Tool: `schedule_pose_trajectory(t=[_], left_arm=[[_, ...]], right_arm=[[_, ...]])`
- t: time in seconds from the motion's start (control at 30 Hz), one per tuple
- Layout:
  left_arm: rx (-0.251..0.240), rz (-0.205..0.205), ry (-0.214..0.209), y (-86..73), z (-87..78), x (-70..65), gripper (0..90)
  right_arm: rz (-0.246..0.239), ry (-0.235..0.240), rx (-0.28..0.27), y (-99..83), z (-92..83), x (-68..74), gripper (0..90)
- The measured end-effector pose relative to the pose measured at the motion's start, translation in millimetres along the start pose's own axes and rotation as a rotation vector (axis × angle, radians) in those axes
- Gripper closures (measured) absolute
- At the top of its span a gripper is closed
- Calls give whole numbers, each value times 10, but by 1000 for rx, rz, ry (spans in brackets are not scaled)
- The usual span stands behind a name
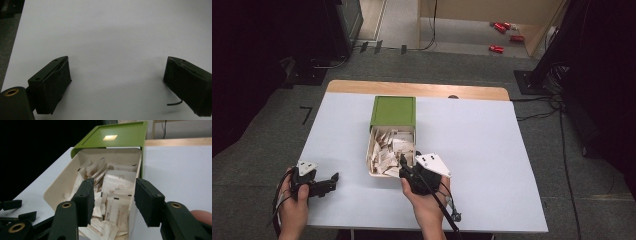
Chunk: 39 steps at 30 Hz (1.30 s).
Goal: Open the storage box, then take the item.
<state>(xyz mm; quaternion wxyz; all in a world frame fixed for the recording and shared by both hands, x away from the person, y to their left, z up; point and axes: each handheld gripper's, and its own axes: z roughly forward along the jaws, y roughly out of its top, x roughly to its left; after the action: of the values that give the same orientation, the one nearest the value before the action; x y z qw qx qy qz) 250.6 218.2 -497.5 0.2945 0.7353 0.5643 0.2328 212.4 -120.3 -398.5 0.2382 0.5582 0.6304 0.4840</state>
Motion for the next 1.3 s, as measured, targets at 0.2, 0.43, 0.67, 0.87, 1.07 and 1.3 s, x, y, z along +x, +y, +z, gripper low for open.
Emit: schedule_pose_trajectory(t=[0.2,0.43,0.67,0.87,1.07,1.3], left_arm=[[0,0,0,0,-1,0,77],[0,0,-1,0,-1,1,77],[2,0,-2,2,-2,2,77],[1,0,-1,1,-1,2,77],[0,-1,-1,1,0,1,77],[0,-1,-1,1,0,1,77]], right_arm=[[-17,17,-8,74,59,98,515],[-38,36,10,47,189,204,530],[-53,59,33,-33,343,295,579],[-61,103,76,-143,486,398,632],[-84,109,116,-245,606,487,680],[-78,106,156,-337,714,494,745]])
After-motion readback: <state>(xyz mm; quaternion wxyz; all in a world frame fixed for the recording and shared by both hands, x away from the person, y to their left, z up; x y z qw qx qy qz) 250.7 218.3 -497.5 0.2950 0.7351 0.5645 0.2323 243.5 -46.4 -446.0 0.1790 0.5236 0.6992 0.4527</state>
